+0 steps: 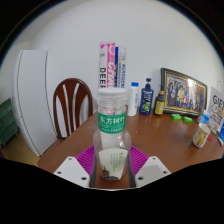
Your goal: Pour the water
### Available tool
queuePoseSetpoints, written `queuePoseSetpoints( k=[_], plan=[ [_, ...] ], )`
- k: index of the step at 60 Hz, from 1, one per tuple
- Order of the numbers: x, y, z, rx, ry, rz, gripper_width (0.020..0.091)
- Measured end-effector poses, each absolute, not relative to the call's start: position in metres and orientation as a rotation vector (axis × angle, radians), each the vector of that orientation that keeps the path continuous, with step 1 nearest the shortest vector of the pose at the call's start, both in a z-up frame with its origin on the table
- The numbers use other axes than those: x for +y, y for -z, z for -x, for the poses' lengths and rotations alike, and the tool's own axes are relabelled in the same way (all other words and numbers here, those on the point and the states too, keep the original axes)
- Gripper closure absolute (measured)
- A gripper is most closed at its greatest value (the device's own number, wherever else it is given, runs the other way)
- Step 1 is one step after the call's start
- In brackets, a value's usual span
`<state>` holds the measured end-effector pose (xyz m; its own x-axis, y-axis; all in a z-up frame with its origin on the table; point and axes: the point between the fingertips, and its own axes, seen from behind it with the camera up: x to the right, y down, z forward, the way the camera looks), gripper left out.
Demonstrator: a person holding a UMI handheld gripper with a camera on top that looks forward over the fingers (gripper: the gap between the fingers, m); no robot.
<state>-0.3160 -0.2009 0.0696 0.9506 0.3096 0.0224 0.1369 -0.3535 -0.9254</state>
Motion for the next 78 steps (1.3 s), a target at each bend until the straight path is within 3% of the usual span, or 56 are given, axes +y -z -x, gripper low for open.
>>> queuePoseSetpoints(
  k=[9, 28, 36, 42, 60, 69, 78],
  plan=[
    [-0.197, -0.102, 0.304, -0.261, -0.228, 1.936, 0.0686],
    [-0.152, -0.254, 0.239, 0.172, -0.779, 1.792, 0.0686],
    [-0.124, -0.289, 0.184, 0.489, -1.133, 1.666, 0.0687],
    [-0.101, -0.294, 0.138, 0.720, -1.347, 1.563, 0.0687],
    [-0.048, -0.252, 0.031, 1.276, -1.867, 1.170, 0.0688],
    [-0.038, -0.238, 0.016, 1.403, -2.002, 1.042, 0.0690],
    [-0.035, -0.231, 0.023, 1.419, -2.057, 1.080, 0.0688]
  ],
)
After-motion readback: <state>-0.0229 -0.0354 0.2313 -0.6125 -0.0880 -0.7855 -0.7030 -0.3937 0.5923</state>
